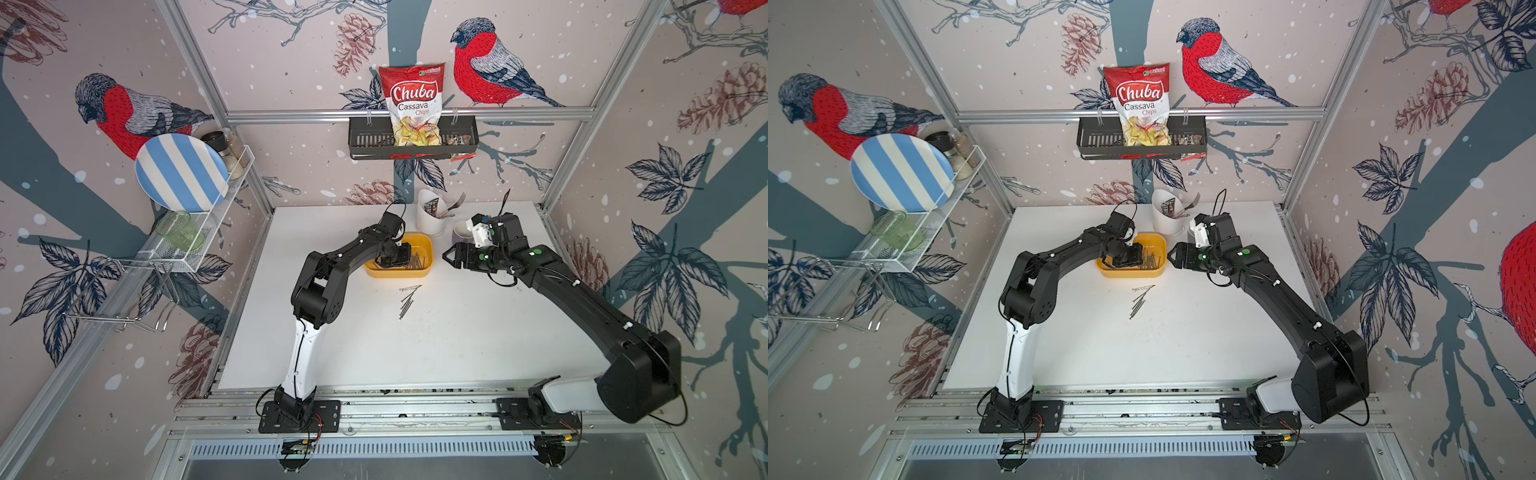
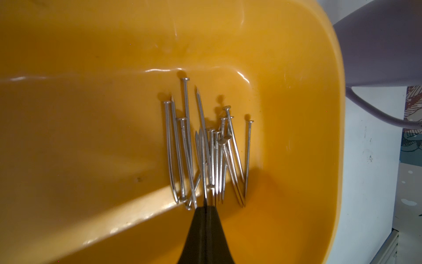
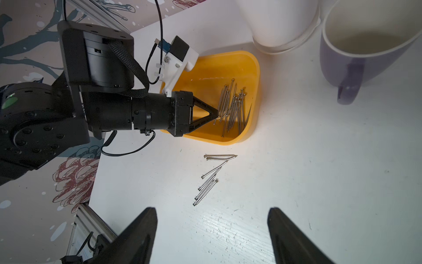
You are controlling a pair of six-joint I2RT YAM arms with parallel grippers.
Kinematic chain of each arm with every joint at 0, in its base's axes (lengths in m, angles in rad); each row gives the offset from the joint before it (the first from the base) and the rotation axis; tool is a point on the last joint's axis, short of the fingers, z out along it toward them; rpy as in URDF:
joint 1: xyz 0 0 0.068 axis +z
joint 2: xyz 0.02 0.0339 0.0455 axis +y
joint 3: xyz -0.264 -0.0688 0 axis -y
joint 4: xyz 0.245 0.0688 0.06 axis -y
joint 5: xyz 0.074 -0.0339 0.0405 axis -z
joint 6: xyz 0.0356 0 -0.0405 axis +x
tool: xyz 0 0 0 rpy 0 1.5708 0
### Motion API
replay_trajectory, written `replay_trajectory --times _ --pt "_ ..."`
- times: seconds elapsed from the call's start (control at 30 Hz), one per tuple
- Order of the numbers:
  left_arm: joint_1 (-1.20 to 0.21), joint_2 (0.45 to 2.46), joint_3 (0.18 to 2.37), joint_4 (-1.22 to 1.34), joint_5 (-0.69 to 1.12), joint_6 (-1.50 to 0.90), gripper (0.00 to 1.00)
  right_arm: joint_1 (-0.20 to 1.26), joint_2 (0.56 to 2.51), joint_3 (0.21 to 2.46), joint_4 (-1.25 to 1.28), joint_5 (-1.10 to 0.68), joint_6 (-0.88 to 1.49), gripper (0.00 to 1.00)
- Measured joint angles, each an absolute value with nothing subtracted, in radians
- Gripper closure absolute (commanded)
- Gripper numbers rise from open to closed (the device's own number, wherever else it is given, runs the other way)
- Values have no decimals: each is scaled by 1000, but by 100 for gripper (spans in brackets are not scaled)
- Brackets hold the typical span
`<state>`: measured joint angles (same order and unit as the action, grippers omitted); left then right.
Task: Put the nails on the desktop into the storage box
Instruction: Place the nail in the storage box.
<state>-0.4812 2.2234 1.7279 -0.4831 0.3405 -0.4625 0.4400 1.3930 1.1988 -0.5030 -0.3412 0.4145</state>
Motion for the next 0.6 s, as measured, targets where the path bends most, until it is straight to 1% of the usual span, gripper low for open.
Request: replay_trajectory --times 0.1,0.2,0.33,0.43,0.53,0.6 --pt "-481 2229 1737 -483 345 -463 79 443 1400 1203 -509 -333 413 20" --pt "-481 2227 1743 -483 348 -463 73 447 1412 1206 -510 -329 413 20" --pt "-481 2201 1736 -485 347 -463 69 460 1427 1214 -510 -326 411 20" --pt "-484 2141 1711 -487 340 -458 66 469 1435 1216 -510 -326 411 20" --pt "-496 2043 1654 -489 310 -440 62 474 1438 1214 -509 -327 411 20" --pt "-519 1957 1587 -490 279 -421 61 476 1438 1207 -503 -328 411 20"
